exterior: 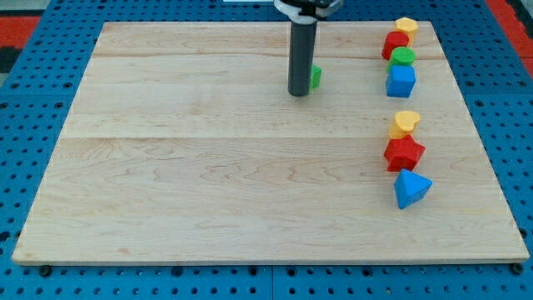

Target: Move the green star to the top center of the board

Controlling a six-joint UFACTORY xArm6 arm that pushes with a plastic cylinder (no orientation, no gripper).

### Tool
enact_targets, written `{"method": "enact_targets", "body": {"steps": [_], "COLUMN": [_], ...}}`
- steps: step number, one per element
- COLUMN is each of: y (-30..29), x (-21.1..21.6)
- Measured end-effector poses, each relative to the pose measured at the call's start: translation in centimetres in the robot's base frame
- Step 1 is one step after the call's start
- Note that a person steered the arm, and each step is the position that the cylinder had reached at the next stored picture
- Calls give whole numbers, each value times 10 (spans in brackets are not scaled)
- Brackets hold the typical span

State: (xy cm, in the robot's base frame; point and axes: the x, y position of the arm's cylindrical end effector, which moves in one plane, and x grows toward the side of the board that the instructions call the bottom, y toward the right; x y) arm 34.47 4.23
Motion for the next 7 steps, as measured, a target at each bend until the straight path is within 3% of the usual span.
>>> {"method": "enact_targets", "body": {"steps": [1, 2, 3, 4, 7], "y": [1, 52, 64, 19, 9], "x": [-14, 17, 13, -11, -62]}}
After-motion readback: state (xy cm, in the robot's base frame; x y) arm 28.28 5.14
